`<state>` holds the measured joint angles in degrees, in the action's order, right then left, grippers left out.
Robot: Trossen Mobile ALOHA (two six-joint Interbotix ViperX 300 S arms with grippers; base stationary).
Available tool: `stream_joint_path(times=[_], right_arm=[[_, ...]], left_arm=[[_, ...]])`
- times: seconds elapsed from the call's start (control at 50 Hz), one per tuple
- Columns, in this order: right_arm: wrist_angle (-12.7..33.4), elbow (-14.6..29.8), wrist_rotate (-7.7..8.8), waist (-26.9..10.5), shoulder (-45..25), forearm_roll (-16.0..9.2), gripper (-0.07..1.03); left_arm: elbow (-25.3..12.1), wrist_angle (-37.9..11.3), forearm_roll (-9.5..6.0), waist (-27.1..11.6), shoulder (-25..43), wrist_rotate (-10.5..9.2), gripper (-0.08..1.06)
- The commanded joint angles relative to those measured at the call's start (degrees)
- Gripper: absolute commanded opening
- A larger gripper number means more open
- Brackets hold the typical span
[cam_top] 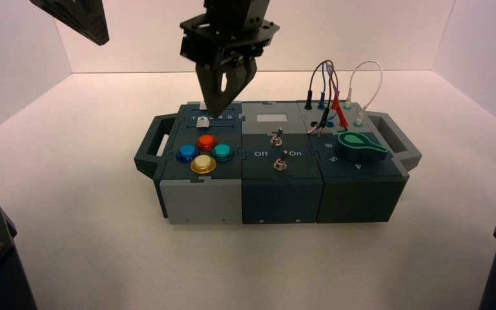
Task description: Push the red button with the right gripper.
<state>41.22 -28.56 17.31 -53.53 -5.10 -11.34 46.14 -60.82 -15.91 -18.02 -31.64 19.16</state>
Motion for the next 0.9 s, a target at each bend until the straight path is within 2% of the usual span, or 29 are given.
stream_joint_path(times=[0.02,0.26,0.4,0.9], right_arm=[[-2.37,0.53,-0.09,-0.62,-1.32,-0.26,-0.02],[-7.65,-0.09,0.0,-0.7,-5.71,-0.44,-0.02],[-9.05,-0.26,0.09,-0.7,-7.03,-0.44,-0.02],[-5.54,-0.09,0.09,-0.35,-3.52,-0.18,-0.02]], left_arm=[[-1.49,0.26,-0.09,0.26,-0.79,0.35,-0.03],[-1.14,0.26,-0.09,0.26,-1.58,0.35,-0.03],[-1.23,0.26,-0.09,0.26,-2.46,0.35,-0.03],[-1.14,0.18,-0.09,0.26,-2.37,0.35,-0.03]])
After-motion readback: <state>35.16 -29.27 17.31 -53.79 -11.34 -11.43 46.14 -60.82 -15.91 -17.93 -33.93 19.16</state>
